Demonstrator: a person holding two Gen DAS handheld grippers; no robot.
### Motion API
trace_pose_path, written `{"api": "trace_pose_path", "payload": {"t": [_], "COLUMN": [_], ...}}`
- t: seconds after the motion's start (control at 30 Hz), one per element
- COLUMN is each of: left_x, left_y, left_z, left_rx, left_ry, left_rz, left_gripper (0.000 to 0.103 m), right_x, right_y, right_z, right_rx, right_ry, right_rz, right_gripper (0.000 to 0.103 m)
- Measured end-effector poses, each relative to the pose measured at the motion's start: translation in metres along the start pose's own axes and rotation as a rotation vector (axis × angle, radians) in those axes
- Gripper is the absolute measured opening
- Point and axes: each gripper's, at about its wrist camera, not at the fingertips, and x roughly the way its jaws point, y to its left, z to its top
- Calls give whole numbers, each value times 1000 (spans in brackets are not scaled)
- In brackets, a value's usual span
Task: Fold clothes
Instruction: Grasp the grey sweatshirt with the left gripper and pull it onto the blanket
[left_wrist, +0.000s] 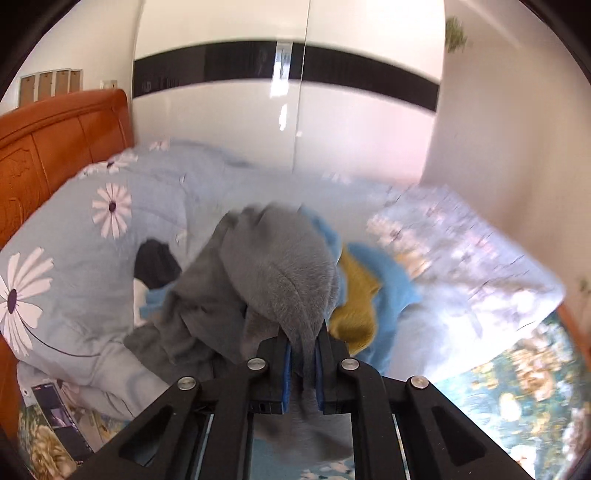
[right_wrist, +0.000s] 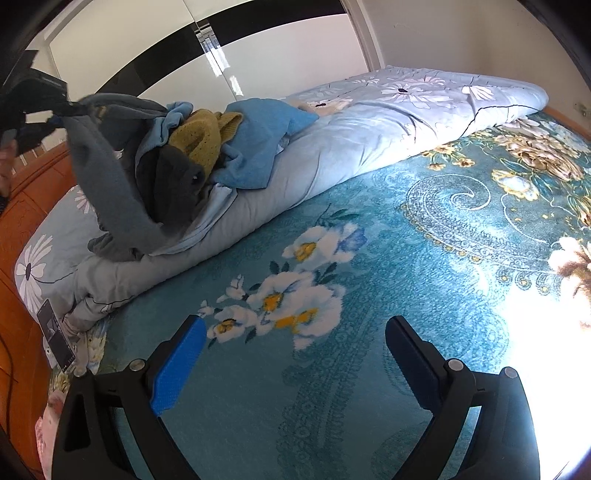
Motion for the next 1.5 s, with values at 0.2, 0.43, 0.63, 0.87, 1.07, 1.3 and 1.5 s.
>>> {"api": "trace_pose_path", "payload": {"t": [0.2,0.43,0.63,0.87,1.07,1.3,1.5], "left_x": [-86,-143,-141,-134,-102,-102,-114], "left_y": [6,-28,-72,-131,-116,-71,-22], "left_z": [-9,-113,-196,-219,-254,-283,-291], "left_rx": [59,181,175,206,107,42,-10], "left_ry": [-50,61,209,251,420,505,533], "left_rz": [-141,-339,-515,-574,-492,-444,-359], "left_gripper": [10,10,10,11,15,53,55], "right_x": [-13,-63,-108,-152,-144,-63,11], "right_y": [4,-2,-34,-69,-58,-14,14], "right_z": [-2,6,21,41,54,37,-1], "right_rx": [-23,0,117,165,98,47,50], "right_ry": [-3,-75,-127,-168,-69,264,511], "right_rz": [9,97,119,76,115,238,219], "right_gripper": [98,98,98,98,98,97,79]}}
